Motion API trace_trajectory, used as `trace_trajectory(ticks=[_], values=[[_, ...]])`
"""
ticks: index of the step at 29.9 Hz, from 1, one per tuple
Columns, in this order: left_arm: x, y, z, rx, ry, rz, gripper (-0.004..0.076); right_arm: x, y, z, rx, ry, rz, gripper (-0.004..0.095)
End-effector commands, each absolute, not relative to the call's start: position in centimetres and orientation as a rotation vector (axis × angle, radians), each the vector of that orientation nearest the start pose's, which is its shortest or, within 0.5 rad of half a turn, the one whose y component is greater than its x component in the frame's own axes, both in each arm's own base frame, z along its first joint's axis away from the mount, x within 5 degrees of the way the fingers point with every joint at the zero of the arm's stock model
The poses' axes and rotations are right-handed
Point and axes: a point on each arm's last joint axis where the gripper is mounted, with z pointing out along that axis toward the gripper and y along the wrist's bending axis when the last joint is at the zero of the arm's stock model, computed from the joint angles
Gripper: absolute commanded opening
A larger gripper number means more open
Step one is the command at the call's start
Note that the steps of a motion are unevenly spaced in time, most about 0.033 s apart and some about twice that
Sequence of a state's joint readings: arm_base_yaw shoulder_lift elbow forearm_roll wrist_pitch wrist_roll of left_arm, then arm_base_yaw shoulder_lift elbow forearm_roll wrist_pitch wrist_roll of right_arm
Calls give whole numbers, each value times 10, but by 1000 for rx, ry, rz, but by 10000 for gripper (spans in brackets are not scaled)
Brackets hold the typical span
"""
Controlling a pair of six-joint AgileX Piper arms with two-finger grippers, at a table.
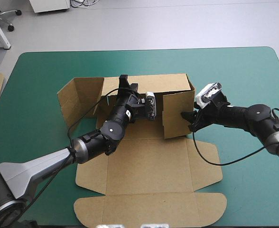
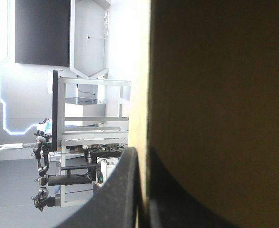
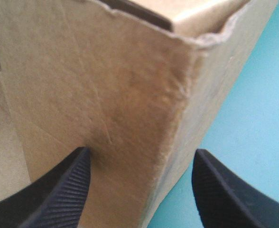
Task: Fold the box
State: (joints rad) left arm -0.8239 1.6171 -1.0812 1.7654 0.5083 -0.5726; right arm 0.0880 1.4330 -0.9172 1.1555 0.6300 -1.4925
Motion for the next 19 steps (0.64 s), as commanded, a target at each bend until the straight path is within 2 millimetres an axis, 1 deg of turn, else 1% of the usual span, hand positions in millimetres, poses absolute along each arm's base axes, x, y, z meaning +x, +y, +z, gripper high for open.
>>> trace_trajectory(ticks=[1, 6, 10, 13, 16, 19], values=[[274, -232, 308, 1369, 1285, 736, -15, 287, 76, 290, -779, 1996, 439, 585], [274, -232, 308, 1369, 1285, 736, -15, 287, 75, 289, -767, 2013, 446, 585], [275, -232, 308, 1367, 1284, 735, -15, 290, 76, 297, -783, 1983, 424, 586], [275, -232, 308, 1367, 1284, 735, -15, 289, 78, 302, -754, 2010, 491, 585], [275, -232, 308, 1367, 1284, 735, -15, 284, 81, 303, -770, 2043, 572, 566], [275, -232, 308, 1367, 1284, 735, -15, 282, 82, 301, -798, 2061, 584, 540]])
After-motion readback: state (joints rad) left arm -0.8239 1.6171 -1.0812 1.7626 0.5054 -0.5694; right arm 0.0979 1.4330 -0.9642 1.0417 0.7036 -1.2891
